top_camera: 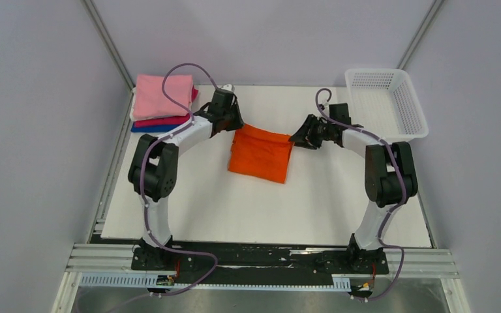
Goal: Fold and stack the t-shirts
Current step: Fold the long partially folded tshirt into a neat square, then put the neatly folded tshirt into the corner of the board with the left arm
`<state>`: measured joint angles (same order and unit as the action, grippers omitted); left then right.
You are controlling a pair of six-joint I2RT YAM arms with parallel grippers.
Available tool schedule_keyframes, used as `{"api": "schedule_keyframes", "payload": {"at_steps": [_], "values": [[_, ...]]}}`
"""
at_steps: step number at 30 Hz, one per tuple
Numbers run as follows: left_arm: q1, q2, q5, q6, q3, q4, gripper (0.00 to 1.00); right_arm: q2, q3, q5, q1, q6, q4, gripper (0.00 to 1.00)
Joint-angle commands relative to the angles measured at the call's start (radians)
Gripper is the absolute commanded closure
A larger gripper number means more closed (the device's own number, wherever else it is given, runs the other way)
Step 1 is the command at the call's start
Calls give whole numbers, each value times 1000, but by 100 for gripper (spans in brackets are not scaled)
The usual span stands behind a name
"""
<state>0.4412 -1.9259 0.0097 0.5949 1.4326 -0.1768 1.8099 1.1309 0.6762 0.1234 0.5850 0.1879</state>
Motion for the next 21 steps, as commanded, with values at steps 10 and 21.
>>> {"api": "schedule_keyframes", "payload": {"at_steps": [10, 21], "values": [[-61, -82, 146, -107, 142, -118, 0, -26, 28, -103, -19, -16, -89, 0], [-60, -30, 268, -141, -82, -75, 3, -266, -199, -149, 6, -44, -114, 0]]}}
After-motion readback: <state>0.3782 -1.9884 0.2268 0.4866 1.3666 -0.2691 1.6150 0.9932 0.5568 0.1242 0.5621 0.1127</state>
